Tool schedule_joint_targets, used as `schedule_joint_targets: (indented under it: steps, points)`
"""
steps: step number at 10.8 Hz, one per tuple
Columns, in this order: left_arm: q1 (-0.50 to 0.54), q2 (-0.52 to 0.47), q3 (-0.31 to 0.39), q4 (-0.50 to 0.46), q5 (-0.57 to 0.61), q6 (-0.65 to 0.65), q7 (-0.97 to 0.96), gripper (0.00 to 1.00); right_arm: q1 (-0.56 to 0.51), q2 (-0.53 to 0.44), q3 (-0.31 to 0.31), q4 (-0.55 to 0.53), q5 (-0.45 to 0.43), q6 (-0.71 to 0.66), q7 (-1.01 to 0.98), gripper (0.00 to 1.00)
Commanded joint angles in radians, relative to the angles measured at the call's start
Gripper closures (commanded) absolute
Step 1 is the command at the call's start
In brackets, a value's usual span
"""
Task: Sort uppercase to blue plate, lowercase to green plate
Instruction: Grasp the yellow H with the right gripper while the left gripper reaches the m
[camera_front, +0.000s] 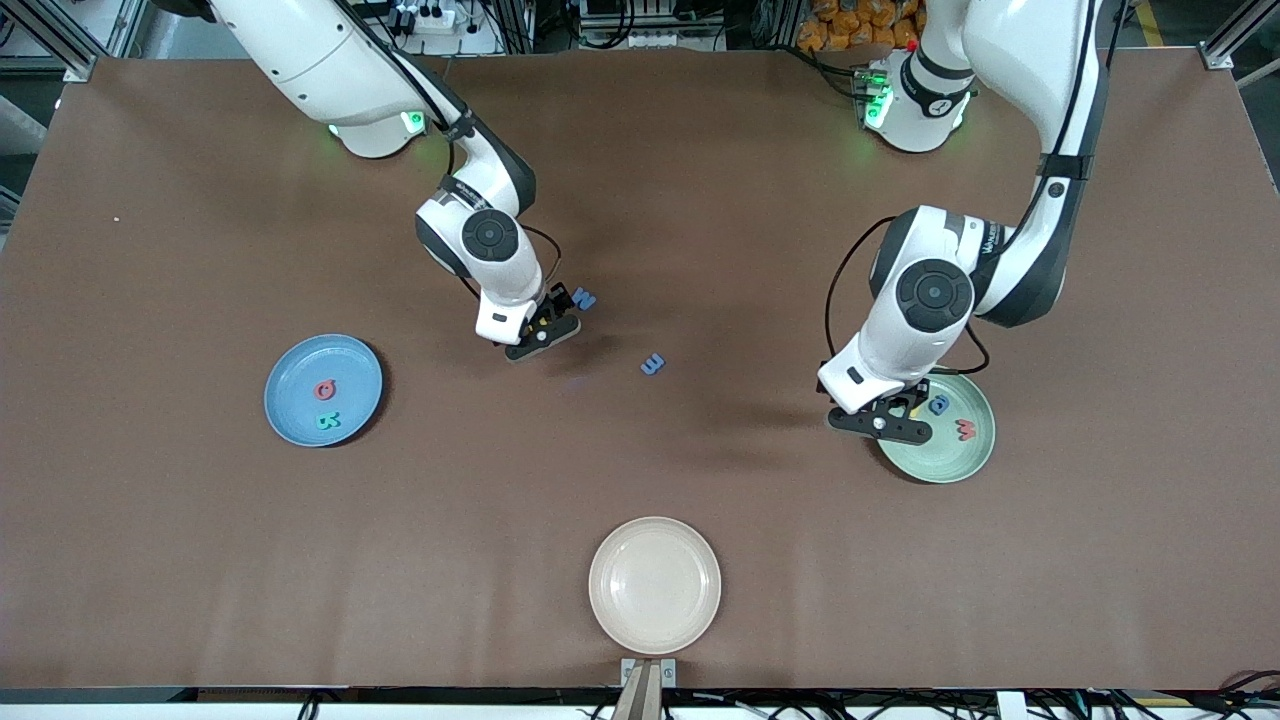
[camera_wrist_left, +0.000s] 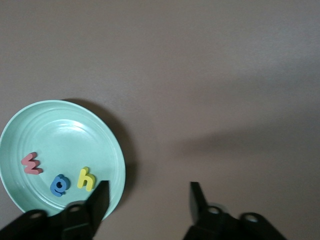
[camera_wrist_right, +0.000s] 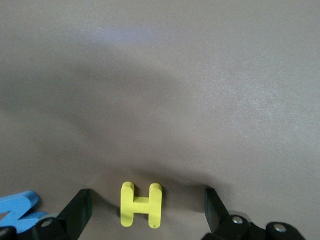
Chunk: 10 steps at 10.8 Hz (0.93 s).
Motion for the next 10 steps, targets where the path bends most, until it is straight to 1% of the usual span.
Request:
schedule_joint_targets:
  steps: [1, 2, 3, 4, 5, 6, 7, 8, 10]
  points:
    - [-0.033, 0.019, -0.024, 0.034, 0.003, -0.028, -0.099, 0.75, -0.012, -0.009, 0.007, -0.004, -0.028, 0.012, 0.025, 0.0]
    - [-0.033, 0.029, -0.052, 0.054, 0.003, -0.028, -0.147, 0.74, -0.011, -0.01, 0.007, -0.005, -0.027, 0.012, 0.025, 0.0]
    - [-0.033, 0.043, -0.1, 0.07, 0.0, -0.028, -0.232, 0.74, -0.011, -0.012, 0.009, -0.005, -0.027, 0.012, 0.025, 0.0]
    - [-0.041, 0.066, -0.137, 0.1, 0.0, -0.028, -0.324, 0.74, -0.011, -0.016, 0.009, -0.007, -0.027, 0.011, 0.025, 0.0]
    - [-0.056, 0.09, -0.164, 0.125, 0.003, -0.028, -0.413, 0.72, -0.014, -0.019, 0.009, -0.017, -0.027, 0.012, 0.025, 0.0]
    - [-0.07, 0.123, -0.185, 0.152, 0.006, -0.028, -0.475, 0.71, -0.026, -0.022, 0.01, -0.024, -0.027, 0.012, 0.024, 0.11]
    - [-0.081, 0.149, -0.193, 0.178, 0.008, -0.028, -0.512, 0.63, -0.032, -0.027, 0.012, -0.03, -0.027, 0.012, 0.024, 0.67]
    - [-0.093, 0.169, -0.194, 0.186, 0.003, -0.027, -0.521, 0.51, -0.032, -0.028, 0.012, -0.034, -0.027, 0.012, 0.024, 1.0]
    - [-0.121, 0.196, -0.196, 0.202, 0.005, -0.027, -0.508, 0.33, -0.032, -0.044, 0.012, -0.048, -0.027, 0.017, 0.024, 1.0]
